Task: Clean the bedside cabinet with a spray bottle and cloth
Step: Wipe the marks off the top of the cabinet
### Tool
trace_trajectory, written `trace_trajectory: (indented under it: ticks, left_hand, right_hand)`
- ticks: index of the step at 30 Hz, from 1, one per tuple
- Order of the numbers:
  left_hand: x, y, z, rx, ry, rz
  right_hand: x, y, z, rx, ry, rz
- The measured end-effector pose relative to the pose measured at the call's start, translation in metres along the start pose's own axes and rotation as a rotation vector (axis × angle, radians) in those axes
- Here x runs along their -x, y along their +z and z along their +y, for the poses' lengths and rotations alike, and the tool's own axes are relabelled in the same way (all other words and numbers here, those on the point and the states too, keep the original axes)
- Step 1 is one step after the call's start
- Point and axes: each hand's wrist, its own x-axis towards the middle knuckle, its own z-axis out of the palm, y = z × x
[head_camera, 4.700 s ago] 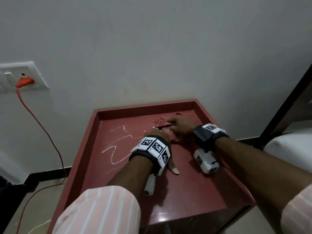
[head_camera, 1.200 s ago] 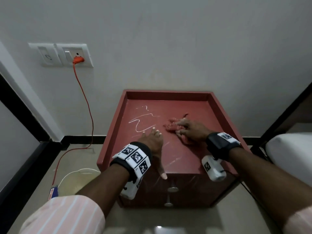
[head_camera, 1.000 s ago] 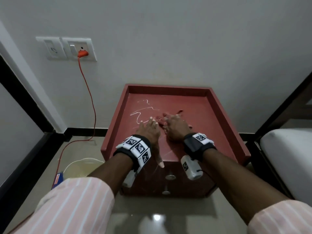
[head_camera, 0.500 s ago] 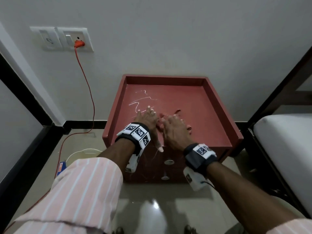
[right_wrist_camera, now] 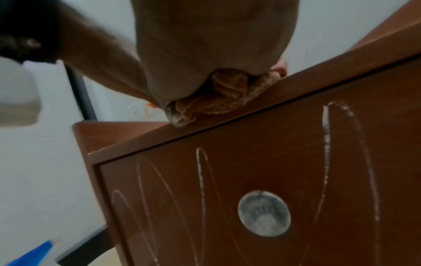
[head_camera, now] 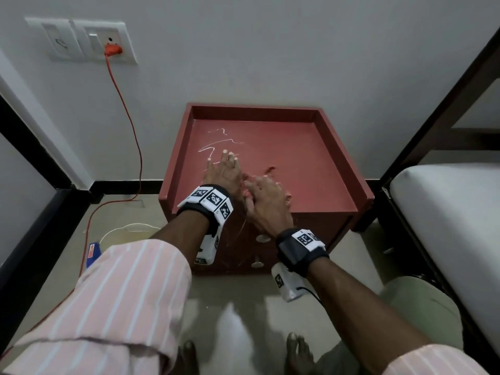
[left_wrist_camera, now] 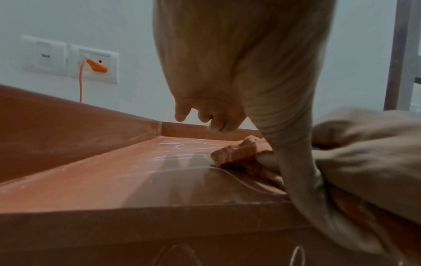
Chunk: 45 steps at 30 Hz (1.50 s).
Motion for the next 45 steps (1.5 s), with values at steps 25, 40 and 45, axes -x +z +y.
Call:
trace_trajectory:
  ticks: [25, 40, 45]
  left_hand:
    - [0.04, 0.005, -0.062, 0.282, -0.183, -0.049]
    - [0.045, 0.001, -0.078, 0.435, -0.099, 0.059]
    - [0.054, 0.0, -0.08, 0.903, -0.272, 0.36]
  right_hand:
    - [-0.038, -0.012, 0.019, -0.077, -0.112, -0.188]
    - [-0.054, -0.001, 0.003, -0.054, -0.146, -0.202]
    - [-0.072, 0.021, -0.059, 0.025, -0.023, -0.179]
